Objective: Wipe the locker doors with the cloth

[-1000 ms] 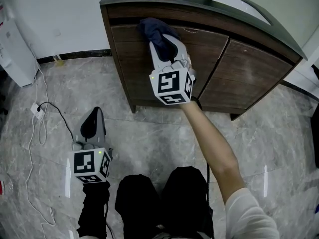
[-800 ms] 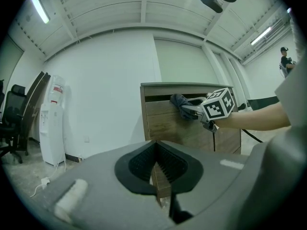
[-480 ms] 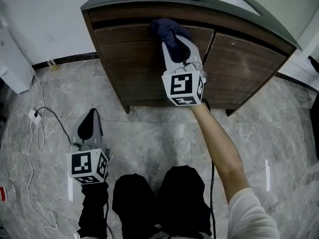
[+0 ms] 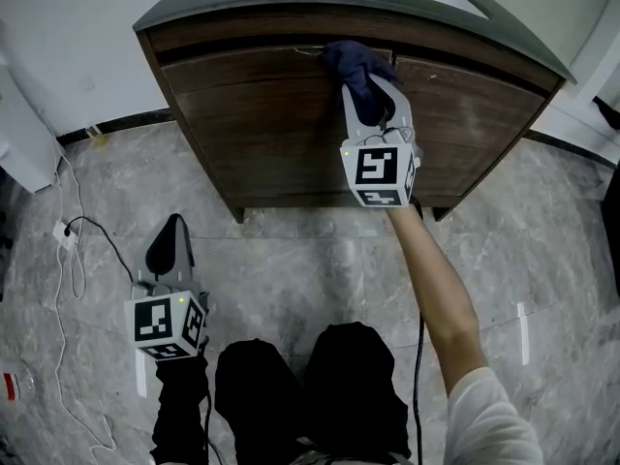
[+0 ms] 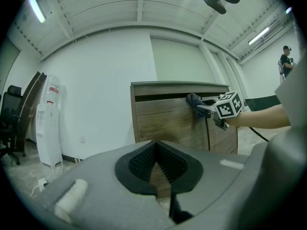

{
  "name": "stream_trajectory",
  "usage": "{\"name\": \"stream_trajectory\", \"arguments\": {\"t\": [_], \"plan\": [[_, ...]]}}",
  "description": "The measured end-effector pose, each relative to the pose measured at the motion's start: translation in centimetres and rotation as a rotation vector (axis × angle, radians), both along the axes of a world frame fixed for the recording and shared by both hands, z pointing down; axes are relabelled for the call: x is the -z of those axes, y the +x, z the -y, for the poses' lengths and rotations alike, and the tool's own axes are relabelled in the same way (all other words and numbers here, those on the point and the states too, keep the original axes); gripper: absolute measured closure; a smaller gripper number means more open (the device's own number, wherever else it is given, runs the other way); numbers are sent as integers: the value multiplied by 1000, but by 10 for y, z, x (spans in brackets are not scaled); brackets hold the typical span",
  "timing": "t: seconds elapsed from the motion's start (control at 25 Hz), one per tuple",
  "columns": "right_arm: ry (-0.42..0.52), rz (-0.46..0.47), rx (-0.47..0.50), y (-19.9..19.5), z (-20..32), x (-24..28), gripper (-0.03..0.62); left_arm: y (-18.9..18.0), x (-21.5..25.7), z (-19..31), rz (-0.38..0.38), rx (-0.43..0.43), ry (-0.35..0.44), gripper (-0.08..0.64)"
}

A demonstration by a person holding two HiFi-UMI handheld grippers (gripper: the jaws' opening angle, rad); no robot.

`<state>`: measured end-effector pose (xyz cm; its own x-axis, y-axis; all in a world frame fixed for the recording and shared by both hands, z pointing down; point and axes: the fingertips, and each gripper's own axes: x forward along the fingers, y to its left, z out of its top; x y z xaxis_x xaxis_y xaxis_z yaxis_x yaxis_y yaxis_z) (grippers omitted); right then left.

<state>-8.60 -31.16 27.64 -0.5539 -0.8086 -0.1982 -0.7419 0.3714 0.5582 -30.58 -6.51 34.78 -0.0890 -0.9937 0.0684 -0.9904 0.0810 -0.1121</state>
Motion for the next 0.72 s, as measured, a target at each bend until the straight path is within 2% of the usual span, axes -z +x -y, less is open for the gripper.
{"name": "stream_trajectory", "arguments": {"t": [0.36, 0.72], "plan": [[-10, 33, -14, 12, 3, -10, 483, 5, -1, -1, -4, -8, 5, 560], [-54, 58, 20, -25, -6, -37, 482, -11, -3, -10, -5, 10, 3, 560]]}}
